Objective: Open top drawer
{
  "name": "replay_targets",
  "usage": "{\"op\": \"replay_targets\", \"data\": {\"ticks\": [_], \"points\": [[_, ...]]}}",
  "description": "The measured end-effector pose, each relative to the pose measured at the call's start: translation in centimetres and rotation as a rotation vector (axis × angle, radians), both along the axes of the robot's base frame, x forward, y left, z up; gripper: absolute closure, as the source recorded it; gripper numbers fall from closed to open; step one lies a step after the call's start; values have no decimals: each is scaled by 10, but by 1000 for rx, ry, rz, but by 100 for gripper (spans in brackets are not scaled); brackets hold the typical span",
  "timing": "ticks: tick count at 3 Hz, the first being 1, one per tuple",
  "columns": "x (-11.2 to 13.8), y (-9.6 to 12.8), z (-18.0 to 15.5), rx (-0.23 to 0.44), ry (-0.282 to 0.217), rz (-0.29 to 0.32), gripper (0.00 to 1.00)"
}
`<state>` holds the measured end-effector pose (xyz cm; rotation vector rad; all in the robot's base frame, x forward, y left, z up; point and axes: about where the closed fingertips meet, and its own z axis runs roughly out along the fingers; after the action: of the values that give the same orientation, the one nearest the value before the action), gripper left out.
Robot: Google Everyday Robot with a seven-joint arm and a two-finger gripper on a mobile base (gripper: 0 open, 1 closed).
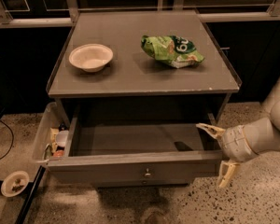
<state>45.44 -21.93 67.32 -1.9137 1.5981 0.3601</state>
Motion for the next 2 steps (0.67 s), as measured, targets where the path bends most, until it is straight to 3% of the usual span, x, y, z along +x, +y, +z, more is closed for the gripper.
{"op": "replay_targets", "data": {"ticks": [2], "points": [[9,9,107,-83,-134,87,0]]}}
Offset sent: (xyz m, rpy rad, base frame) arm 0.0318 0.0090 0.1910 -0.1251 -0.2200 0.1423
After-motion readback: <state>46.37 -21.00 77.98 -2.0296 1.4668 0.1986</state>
